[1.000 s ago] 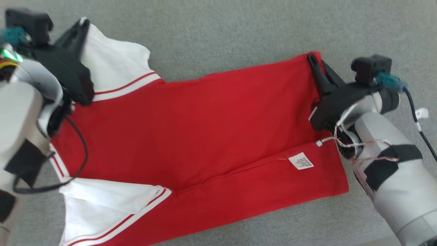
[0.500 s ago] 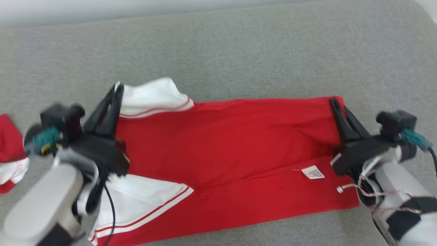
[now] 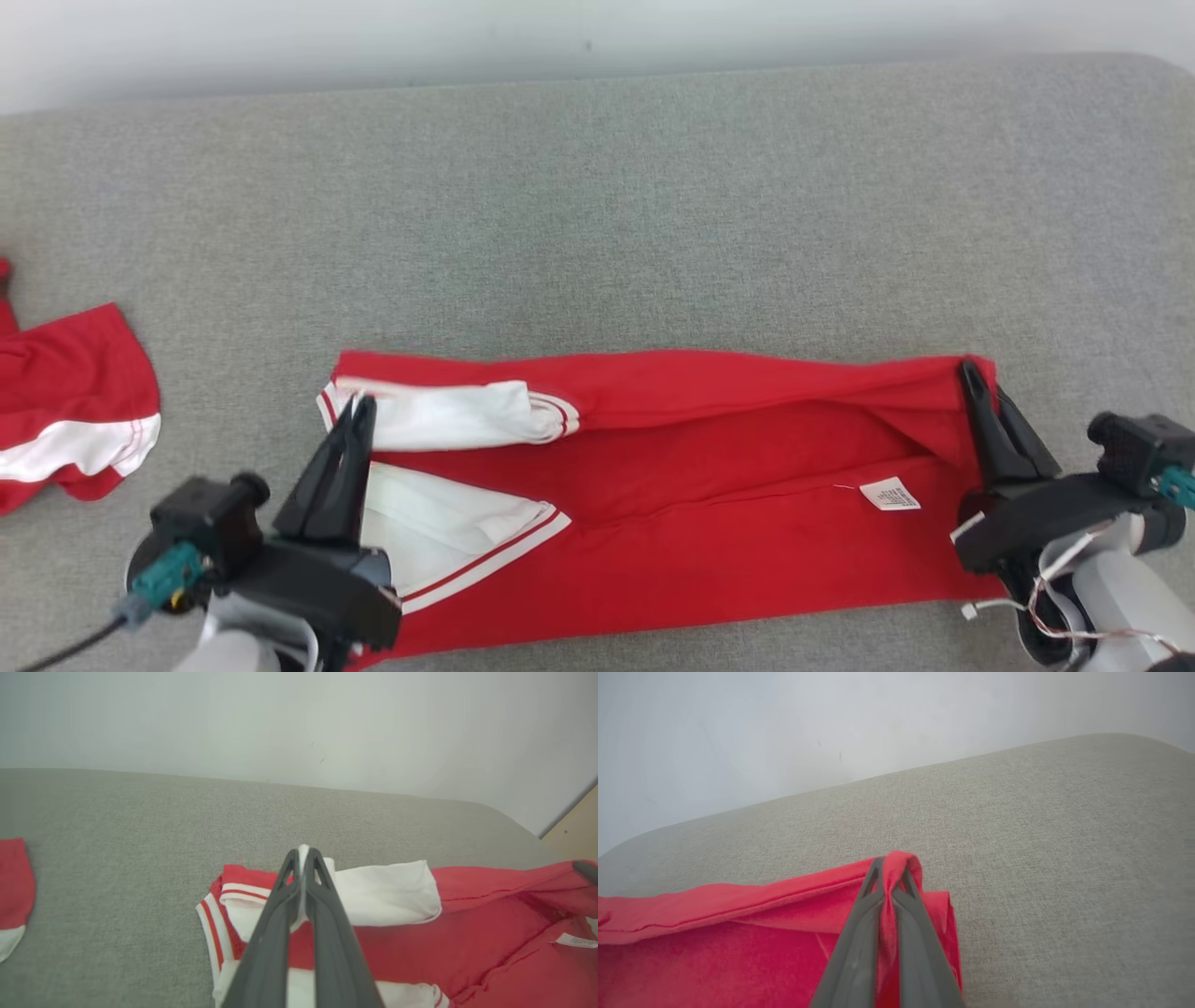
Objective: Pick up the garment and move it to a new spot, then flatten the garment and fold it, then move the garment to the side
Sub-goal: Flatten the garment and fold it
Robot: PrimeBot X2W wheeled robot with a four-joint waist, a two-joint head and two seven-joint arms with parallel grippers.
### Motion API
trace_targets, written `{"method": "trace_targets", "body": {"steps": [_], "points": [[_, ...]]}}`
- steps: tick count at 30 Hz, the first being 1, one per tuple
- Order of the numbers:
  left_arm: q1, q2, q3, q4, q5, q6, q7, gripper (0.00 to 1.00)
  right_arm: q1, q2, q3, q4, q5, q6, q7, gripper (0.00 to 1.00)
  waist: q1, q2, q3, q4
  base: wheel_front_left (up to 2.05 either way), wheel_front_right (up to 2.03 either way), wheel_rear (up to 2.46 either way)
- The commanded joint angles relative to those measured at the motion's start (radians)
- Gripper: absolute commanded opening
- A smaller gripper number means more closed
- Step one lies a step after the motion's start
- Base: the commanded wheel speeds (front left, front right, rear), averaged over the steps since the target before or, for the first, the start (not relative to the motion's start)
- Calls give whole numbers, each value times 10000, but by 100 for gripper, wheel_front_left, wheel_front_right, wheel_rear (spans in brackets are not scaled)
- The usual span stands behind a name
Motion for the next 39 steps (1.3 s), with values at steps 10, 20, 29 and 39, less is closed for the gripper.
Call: {"method": "trace_targets", "body": {"steps": [10, 20, 29, 39], "points": [[1567, -717, 786, 43, 462, -115, -62, 100, 1252, -39, -516, -918, -98, -25, 275, 100, 1, 1, -309, 147, 0, 0, 0], [2307, -1636, 2694, -324, 1943, -306, -63, 100, 1972, -255, -1134, -1970, -196, -25, 406, 100, 1, 1, -558, 130, 0, 0, 0], [3026, -2558, 4554, -786, 4262, -538, -63, 100, 1631, 104, -1761, -1515, -716, -25, 1529, 100, 1, 1, -779, 226, 0, 0, 0], [3252, -3561, 5503, -213, 5417, -1421, -64, 100, 867, 750, -1994, 362, -984, -25, 2728, 100, 1, 1, -804, 585, 0, 0, 0]]}}
